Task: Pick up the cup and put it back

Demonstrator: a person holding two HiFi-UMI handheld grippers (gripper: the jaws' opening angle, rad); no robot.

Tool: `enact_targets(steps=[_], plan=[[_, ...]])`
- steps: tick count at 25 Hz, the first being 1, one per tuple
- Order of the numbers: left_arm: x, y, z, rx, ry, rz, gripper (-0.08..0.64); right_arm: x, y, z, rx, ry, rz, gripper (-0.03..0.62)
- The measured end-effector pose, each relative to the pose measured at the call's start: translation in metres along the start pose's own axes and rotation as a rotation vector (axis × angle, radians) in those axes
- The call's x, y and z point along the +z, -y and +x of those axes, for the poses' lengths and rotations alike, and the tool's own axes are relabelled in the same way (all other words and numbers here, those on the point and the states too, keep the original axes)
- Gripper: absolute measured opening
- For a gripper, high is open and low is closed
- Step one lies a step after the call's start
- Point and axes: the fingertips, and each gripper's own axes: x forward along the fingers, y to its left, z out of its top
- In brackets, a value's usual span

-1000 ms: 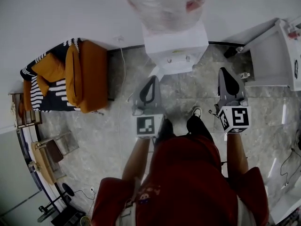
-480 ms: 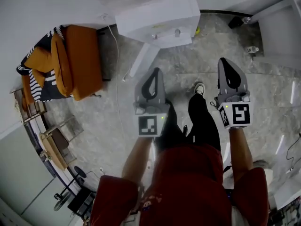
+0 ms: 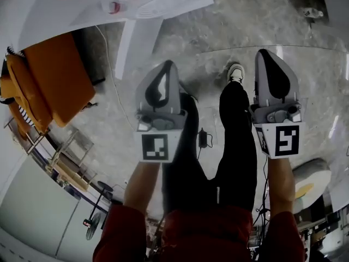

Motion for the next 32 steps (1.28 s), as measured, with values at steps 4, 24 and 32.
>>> enact_targets(steps=[4, 24, 32], plan=[[-0.101, 0.01, 0.019, -0.038, 0.021, 0.026, -0.002, -0.108, 0.003, 0.018, 0.004, 0.016, -0.016, 0.0], [-0.406, -0.071, 0.132, -0.119, 0.088, 0.004, -0.002, -0.383, -0.065, 0.231, 0.36, -0.027, -0.247, 0.0], [-0.419, -0.092, 0.132, -0.023, 0.15, 0.024, -0.002, -0.409, -0.058, 0.273, 0.278, -0.054, -0.176, 0.0]])
